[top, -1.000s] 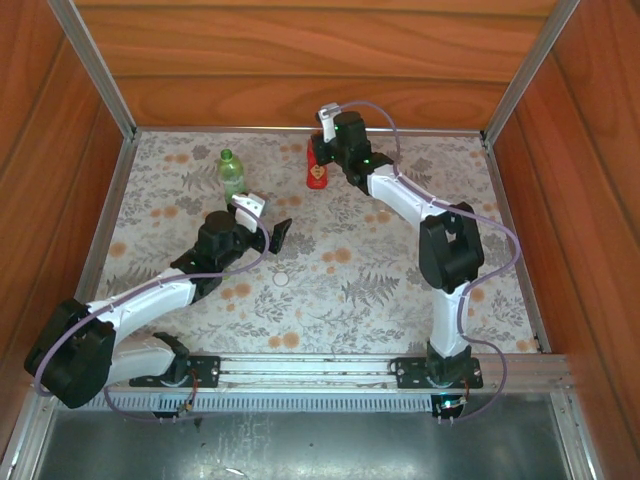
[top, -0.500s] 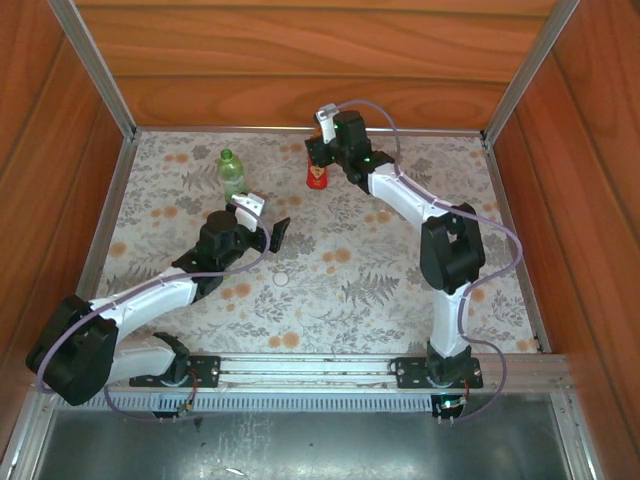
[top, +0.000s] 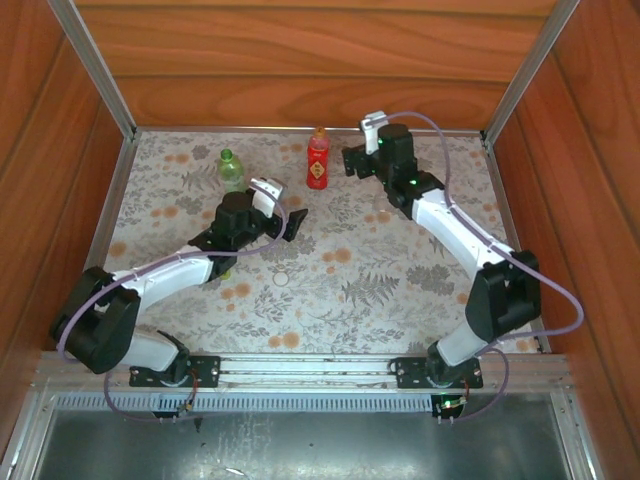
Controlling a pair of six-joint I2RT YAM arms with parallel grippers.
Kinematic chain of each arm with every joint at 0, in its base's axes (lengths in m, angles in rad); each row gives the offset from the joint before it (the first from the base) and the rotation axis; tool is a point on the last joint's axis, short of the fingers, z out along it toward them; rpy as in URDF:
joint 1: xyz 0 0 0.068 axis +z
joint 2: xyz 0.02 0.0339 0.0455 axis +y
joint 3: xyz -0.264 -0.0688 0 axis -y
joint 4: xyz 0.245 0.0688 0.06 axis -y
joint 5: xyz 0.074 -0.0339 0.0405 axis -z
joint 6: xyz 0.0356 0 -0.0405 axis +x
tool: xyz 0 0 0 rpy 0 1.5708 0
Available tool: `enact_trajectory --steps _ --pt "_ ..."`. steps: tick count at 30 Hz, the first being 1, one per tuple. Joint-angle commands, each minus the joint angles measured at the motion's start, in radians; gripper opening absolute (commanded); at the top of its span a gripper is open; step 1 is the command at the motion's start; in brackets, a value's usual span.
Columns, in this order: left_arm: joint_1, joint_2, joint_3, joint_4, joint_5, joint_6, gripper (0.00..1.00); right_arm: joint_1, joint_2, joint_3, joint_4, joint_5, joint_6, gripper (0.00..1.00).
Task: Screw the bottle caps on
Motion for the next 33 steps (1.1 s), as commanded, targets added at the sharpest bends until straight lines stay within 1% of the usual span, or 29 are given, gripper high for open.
enact_trajectory --steps 1,4,8,10,14,15,17,23,25,28,30,33 --pt "-0.005 0.021 0.033 0.012 0.048 -0.011 1.0 -0.076 -0.052 -0.058 -0.093 0.003 0.029 1.0" --pt "-0.005 0.021 0.042 0.011 0.097 0.002 1.0 -0.158 -0.071 -0.093 -0.103 -0.114 0.099 0.99" --pt "-0.006 0.027 0.047 0.012 0.117 -0.008 1.0 -0.21 -0.034 -0.07 -0.138 -0.171 0.124 0.96" --pt "-0.005 0.033 0.05 0.011 0.116 -0.015 1.0 -0.228 0.002 -0.049 -0.146 -0.194 0.137 0.93" --pt "-0.005 0.031 0.043 0.011 0.139 0.014 1.0 -0.232 0.069 -0.015 -0.149 -0.161 0.105 0.91" --pt "-0.006 0.028 0.043 0.012 0.138 0.015 1.0 -0.233 0.084 -0.011 -0.14 -0.151 0.099 0.86" --pt "-0.005 0.022 0.04 0.011 0.131 0.018 1.0 -0.236 0.129 0.0 -0.13 -0.153 0.092 0.83" --pt "-0.006 0.018 0.033 0.012 0.09 0.016 1.0 -0.237 0.217 0.057 -0.147 -0.169 0.068 0.69" --pt "-0.006 0.019 0.032 0.012 0.079 0.013 1.0 -0.237 0.224 0.061 -0.142 -0.175 0.066 0.61" --pt "-0.005 0.019 0.029 0.011 0.069 0.012 1.0 -0.237 0.217 0.053 -0.139 -0.179 0.063 0.47" --pt "-0.006 0.018 0.025 0.011 0.07 0.021 1.0 -0.238 0.205 0.038 -0.135 -0.187 0.059 0.45" --pt "-0.006 0.019 0.015 0.01 0.074 0.042 1.0 -0.233 0.174 0.018 -0.135 -0.203 0.047 0.45"
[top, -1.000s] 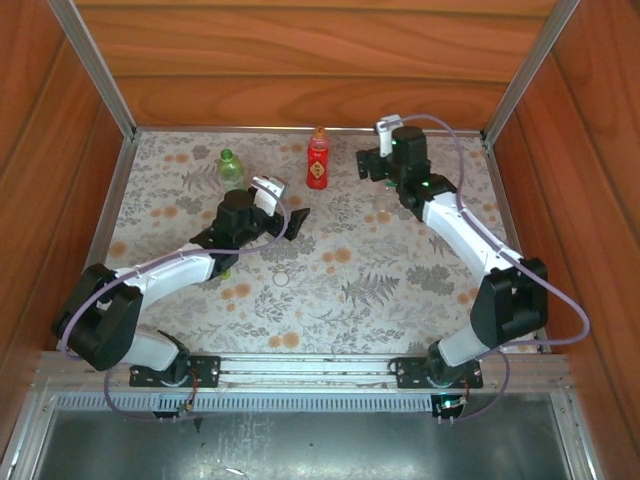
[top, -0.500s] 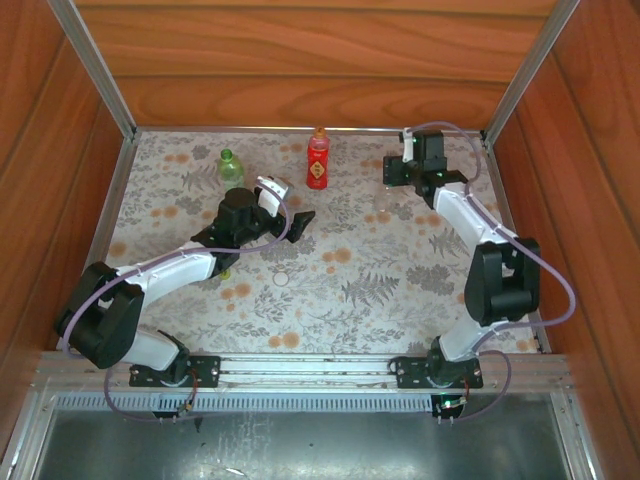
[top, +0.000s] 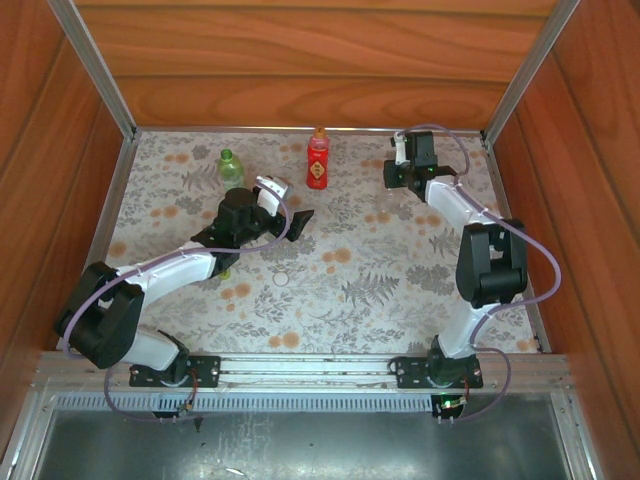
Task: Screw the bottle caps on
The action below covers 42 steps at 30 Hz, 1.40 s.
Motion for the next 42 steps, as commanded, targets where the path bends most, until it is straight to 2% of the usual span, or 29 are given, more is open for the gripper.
enact_trajectory --steps 1,8,14,17,28,32,38,42 --pt "-0.005 -0.005 -0.016 0.011 -0.007 0.032 1.0 0.003 -0.06 -0.019 0.0 -0.033 -0.021 0.44" --pt "-0.005 0.006 -0.022 0.011 -0.035 -0.008 1.0 0.069 -0.125 -0.074 0.006 -0.043 0.006 0.44" --pt "-0.005 0.022 -0.038 0.029 -0.028 0.075 1.0 0.195 -0.168 -0.095 0.011 -0.026 0.049 0.43" --pt "-0.004 0.028 -0.106 0.159 -0.028 0.119 1.0 0.275 -0.154 -0.1 0.034 -0.019 0.066 0.43" --pt "0.074 0.115 -0.265 0.535 0.131 0.014 1.0 0.482 -0.039 -0.031 0.047 -0.017 0.103 0.42" --pt "0.096 0.166 -0.295 0.666 0.178 -0.033 1.0 0.509 -0.026 -0.023 0.057 -0.026 0.123 0.42" --pt "0.105 0.283 -0.27 0.776 0.255 -0.046 0.99 0.517 -0.016 -0.018 0.052 -0.027 0.139 0.42" --pt "0.105 0.35 -0.225 0.789 0.295 -0.039 0.97 0.522 -0.013 -0.016 0.035 -0.008 0.112 0.42"
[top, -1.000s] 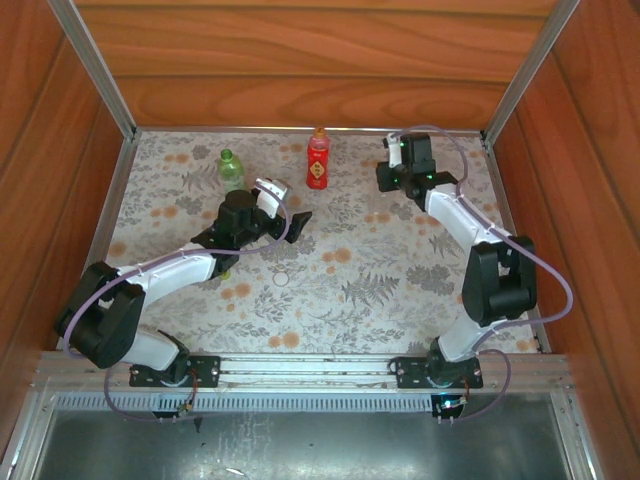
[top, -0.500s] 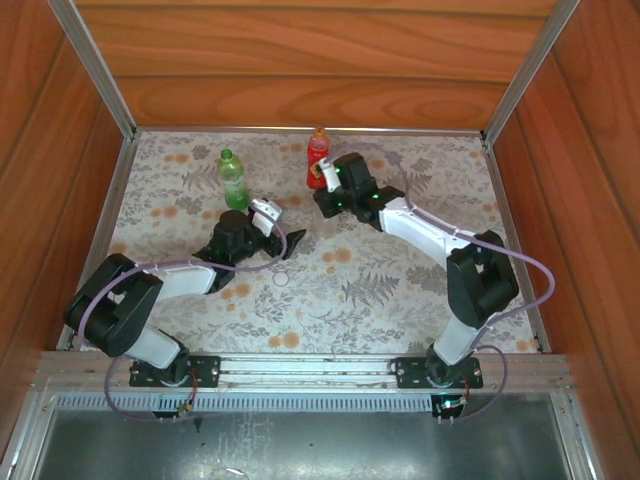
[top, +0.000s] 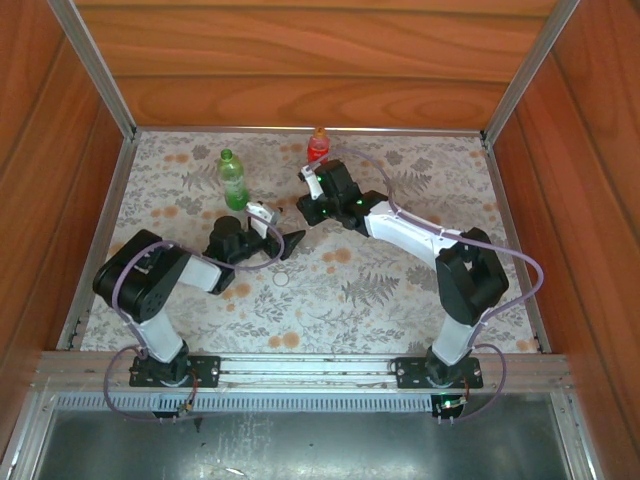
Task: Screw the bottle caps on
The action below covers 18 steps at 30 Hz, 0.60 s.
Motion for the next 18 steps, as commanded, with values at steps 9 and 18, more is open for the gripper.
enact_trajectory --steps 9,18 --pt "0.008 0.16 0.126 0.101 0.154 -0.026 0.97 0.014 0.029 0.027 -0.015 0.024 -0.015 0.42" --pt "0.002 0.247 0.173 0.143 0.188 -0.06 0.8 0.014 0.038 0.033 -0.024 0.032 -0.012 0.42"
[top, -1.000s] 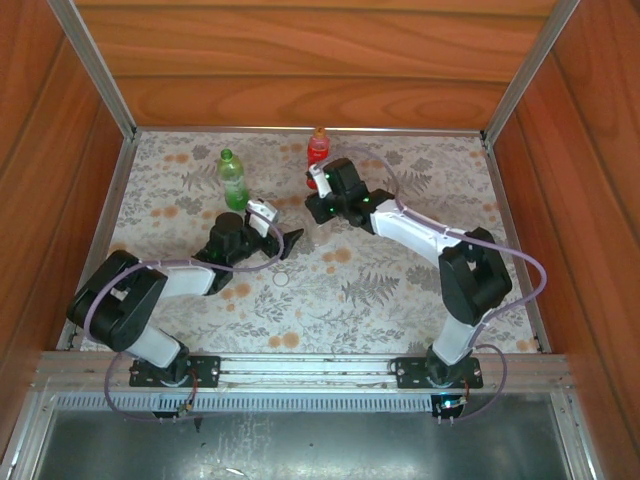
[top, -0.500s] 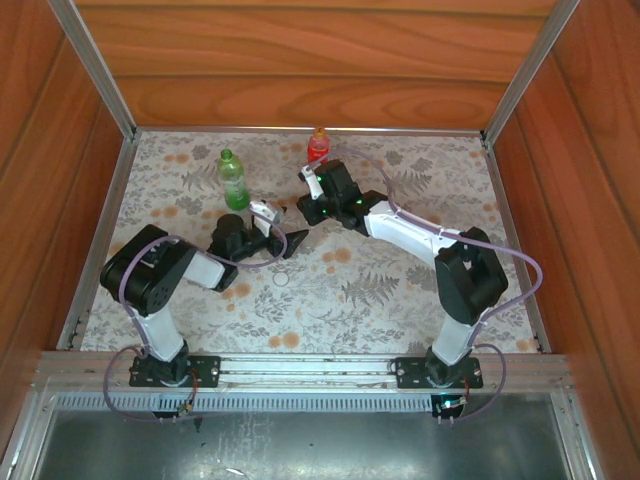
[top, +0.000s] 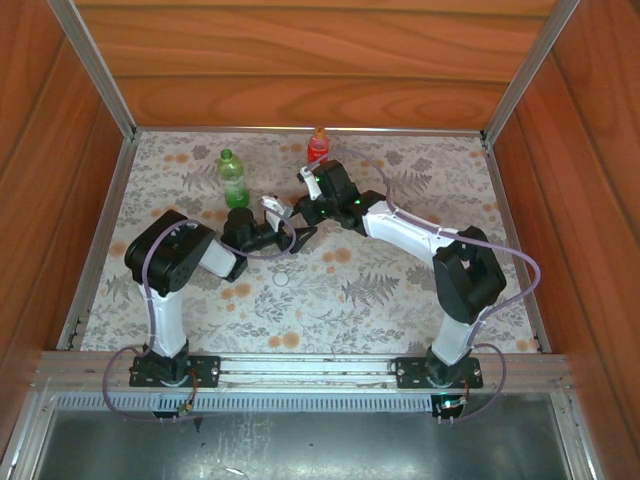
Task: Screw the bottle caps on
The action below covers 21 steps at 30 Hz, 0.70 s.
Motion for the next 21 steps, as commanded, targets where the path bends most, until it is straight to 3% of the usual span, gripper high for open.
enact_trajectory --steps 1,7,17,21 --pt "0.002 0.027 0.016 0.059 0.036 -0.025 0.78 0.007 0.021 0.024 -0.021 0.015 -0.003 0.42" --pt "0.002 0.059 0.021 0.068 0.039 -0.008 0.71 0.007 0.012 0.027 -0.029 0.005 0.001 0.46" --pt "0.001 0.084 0.011 0.075 0.029 0.042 0.62 0.009 -0.093 0.009 -0.023 0.004 0.022 0.69" --pt "0.001 0.081 0.0 0.076 0.022 0.06 0.6 0.01 -0.154 -0.024 -0.02 0.022 0.04 0.71"
